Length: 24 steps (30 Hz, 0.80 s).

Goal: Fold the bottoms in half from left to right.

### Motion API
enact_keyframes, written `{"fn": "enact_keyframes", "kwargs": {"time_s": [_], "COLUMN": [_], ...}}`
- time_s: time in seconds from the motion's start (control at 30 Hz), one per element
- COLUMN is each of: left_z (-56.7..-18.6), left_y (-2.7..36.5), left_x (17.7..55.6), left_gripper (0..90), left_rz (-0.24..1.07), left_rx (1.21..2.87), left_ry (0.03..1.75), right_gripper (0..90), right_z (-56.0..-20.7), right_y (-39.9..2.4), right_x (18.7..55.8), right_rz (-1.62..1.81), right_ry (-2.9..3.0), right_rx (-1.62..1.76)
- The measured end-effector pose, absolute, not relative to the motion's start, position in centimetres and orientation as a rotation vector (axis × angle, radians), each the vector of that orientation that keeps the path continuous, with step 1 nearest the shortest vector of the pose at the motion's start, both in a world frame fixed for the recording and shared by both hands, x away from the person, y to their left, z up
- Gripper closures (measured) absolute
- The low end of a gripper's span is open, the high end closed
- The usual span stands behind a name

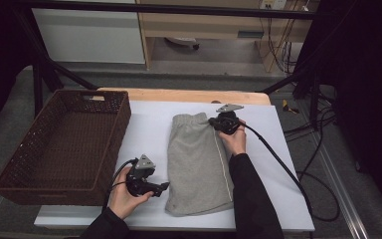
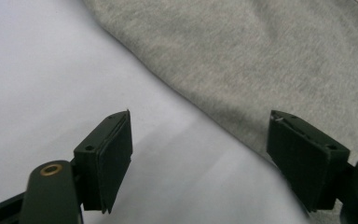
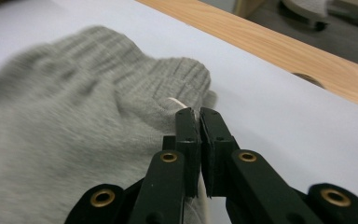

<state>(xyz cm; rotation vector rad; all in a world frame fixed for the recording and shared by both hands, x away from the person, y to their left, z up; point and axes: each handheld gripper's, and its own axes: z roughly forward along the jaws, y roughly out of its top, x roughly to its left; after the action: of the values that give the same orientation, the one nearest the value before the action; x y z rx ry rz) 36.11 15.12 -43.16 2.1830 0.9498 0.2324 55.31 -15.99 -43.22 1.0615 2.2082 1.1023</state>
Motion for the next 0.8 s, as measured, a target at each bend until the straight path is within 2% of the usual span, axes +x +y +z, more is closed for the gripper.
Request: {"fn": "enact_keyframes", "kwargs": {"time_s": [0.1,0.3,0.37,0.6,0.8], "left_z": [-43.1,-43.0,-43.0,-43.0,-43.2], "left_y": [15.1,15.3,15.4,15.7,15.5], "left_x": [36.0,35.9,35.9,36.0,36.2], "left_gripper": [20.8,16.2,14.5,11.7,9.9], "left_rz": [0.239,0.233,0.229,0.192,0.164], "left_rx": [2.181,2.186,2.182,2.171,2.181], "left_ry": [0.943,0.942,0.947,0.959,0.949], "right_gripper": [83.3,48.3,40.0,20.5,11.8], "right_z": [-44.1,-42.6,-42.1,-41.8,-42.3], "right_y": [-15.9,-16.4,-16.6,-17.9,-19.1], "right_x": [55.4,53.4,52.2,47.1,43.6], "right_rz": [1.03,1.102,1.104,1.186,1.224], "right_ry": [2.243,2.223,2.235,2.276,2.308], "right_rx": [1.068,1.107,1.102,1.123,1.135]}}
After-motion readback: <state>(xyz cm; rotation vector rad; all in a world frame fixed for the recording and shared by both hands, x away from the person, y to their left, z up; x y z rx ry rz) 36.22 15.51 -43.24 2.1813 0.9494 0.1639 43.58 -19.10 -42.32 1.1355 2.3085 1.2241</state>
